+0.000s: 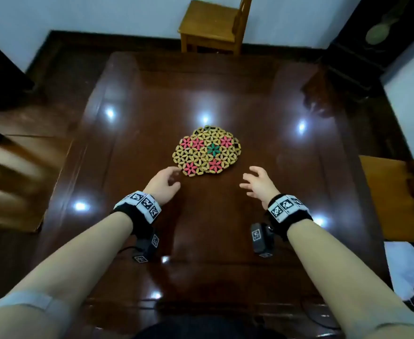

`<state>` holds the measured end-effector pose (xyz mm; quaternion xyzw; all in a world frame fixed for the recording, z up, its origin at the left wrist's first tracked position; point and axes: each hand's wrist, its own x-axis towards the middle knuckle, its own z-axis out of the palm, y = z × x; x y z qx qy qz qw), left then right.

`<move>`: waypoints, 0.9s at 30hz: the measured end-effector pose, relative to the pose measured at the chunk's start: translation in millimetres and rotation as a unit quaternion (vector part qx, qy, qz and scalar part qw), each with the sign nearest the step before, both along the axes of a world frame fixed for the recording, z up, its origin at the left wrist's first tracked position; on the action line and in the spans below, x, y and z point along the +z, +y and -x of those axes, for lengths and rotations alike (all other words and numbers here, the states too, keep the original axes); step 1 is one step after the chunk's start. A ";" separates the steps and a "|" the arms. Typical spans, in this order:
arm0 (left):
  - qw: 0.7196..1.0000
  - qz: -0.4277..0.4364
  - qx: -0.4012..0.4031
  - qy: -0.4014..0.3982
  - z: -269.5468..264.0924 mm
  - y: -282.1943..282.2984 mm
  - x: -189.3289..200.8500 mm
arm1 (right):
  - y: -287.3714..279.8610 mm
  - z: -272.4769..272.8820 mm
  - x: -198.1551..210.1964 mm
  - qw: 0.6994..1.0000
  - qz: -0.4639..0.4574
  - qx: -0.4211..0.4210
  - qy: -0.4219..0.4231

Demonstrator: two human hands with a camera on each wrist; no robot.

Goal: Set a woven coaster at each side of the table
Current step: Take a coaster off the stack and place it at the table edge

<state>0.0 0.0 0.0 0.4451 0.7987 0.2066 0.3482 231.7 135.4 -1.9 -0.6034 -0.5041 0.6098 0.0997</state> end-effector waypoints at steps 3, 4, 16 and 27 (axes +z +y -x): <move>0.996 0.037 -0.050 0.062 -2.5 17.8 -5.1 | 15.4 17.4 -3.9 0.997 0.053 -0.030 0.039; 0.994 0.056 -0.061 0.064 -4.4 20.9 -6.7 | 17.0 24.0 -4.8 0.995 0.066 -0.034 0.060; 0.935 0.164 -0.191 0.248 -23.0 27.9 -14.7 | 15.7 61.9 -21.6 0.972 0.127 -0.152 0.126; 0.941 0.189 -0.204 0.194 -14.9 32.1 -8.1 | 1.5 29.0 0.6 0.972 0.133 -0.173 0.086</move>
